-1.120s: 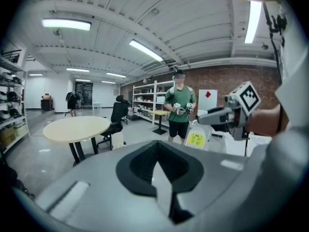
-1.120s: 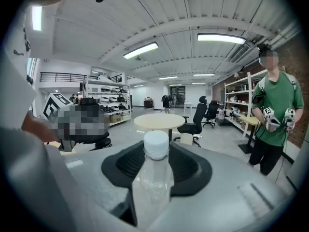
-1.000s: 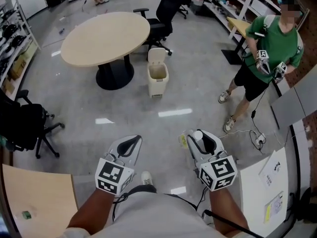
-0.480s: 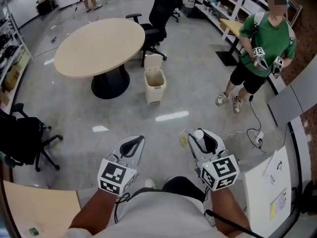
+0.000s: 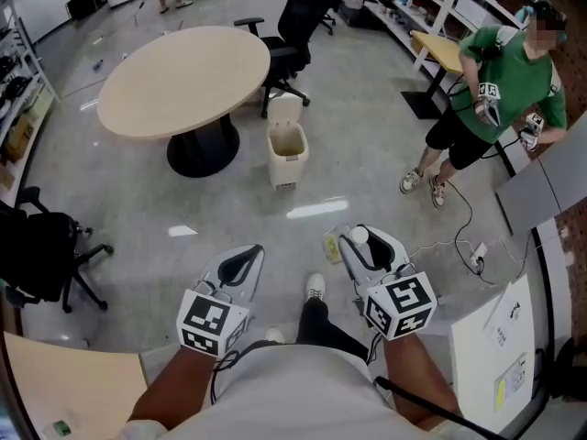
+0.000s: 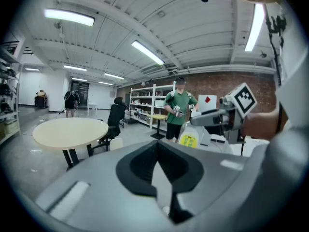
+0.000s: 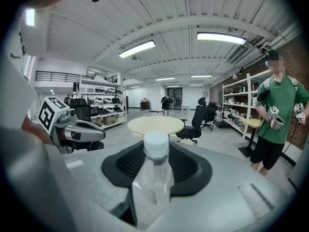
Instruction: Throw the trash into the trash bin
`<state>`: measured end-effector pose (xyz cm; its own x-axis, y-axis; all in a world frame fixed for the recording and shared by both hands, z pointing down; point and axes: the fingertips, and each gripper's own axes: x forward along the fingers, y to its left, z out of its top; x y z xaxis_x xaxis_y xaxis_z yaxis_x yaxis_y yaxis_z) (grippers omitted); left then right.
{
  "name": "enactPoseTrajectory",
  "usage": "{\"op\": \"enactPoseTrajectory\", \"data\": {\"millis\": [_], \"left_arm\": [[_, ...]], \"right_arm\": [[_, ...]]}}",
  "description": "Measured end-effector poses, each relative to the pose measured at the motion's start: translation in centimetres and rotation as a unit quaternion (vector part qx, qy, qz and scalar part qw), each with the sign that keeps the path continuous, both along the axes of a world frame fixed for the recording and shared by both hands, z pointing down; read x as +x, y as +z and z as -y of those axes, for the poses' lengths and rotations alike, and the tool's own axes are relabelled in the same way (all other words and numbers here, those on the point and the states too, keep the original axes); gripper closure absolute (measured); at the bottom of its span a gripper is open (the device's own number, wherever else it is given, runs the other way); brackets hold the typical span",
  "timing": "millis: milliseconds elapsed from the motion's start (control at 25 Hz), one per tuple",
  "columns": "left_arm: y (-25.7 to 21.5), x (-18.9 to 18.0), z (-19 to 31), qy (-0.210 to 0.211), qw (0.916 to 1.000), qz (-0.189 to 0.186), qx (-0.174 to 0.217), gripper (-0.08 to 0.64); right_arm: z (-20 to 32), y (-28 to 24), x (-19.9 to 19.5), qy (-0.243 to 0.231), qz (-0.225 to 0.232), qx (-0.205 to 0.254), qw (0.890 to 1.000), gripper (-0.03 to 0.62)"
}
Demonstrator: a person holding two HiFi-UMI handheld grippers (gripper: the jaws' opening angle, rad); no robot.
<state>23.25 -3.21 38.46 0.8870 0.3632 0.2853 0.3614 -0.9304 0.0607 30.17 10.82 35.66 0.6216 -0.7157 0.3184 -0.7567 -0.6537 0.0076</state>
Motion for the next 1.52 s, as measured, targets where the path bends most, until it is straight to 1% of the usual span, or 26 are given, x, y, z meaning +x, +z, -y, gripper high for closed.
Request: {"op": "enactPoseTrajectory", "data": {"millis": [120, 320, 520, 760, 880, 1040, 1320, 1520], "left_arm": [[0.3, 0.9, -0.2, -0.002, 1.0, 0.002, -0.004, 0.552], [0.7, 2.3, 0.6, -0.006, 0.9999, 0.009, 0.003, 0.552], [1.0, 4.7, 0.4, -0.01, 0.9998, 0.017, 0.002, 0.552], [1.1, 9.1, -0.6, -0.01, 0.9997, 0.022, 0.006, 0.552], [1.1, 11.4, -1.5, -0.015, 0.9995, 0.027, -0.003, 0.552], [0.8, 14.3, -2.1, -0.031, 0.999, 0.028, -0.016, 0.552], [1.2, 18.9, -3.7, -0.035, 0.9988, 0.034, 0.006, 0.552], [1.1, 21.7, -4.9, -0.037, 0.9989, 0.027, 0.01, 0.552]], "right_arm": [[0.2, 0.2, 1.4, -0.003, 0.002, 0.0, 1.0, 0.437], [1.0, 0.4, 3.4, -0.009, 0.0, -0.002, 1.0, 0.437], [0.6, 1.0, 5.8, -0.015, 0.002, -0.012, 1.0, 0.437], [0.1, 1.3, 10.1, -0.025, 0.005, -0.015, 1.0, 0.437], [-0.5, 1.4, 12.2, -0.032, 0.007, -0.013, 0.999, 0.437], [-0.6, 1.2, 14.8, -0.041, 0.007, 0.001, 0.999, 0.437], [-1.8, 1.6, 19.4, -0.054, 0.008, 0.011, 0.998, 0.437], [-2.2, 1.8, 22.2, -0.069, 0.0, 0.012, 0.998, 0.437]]}}
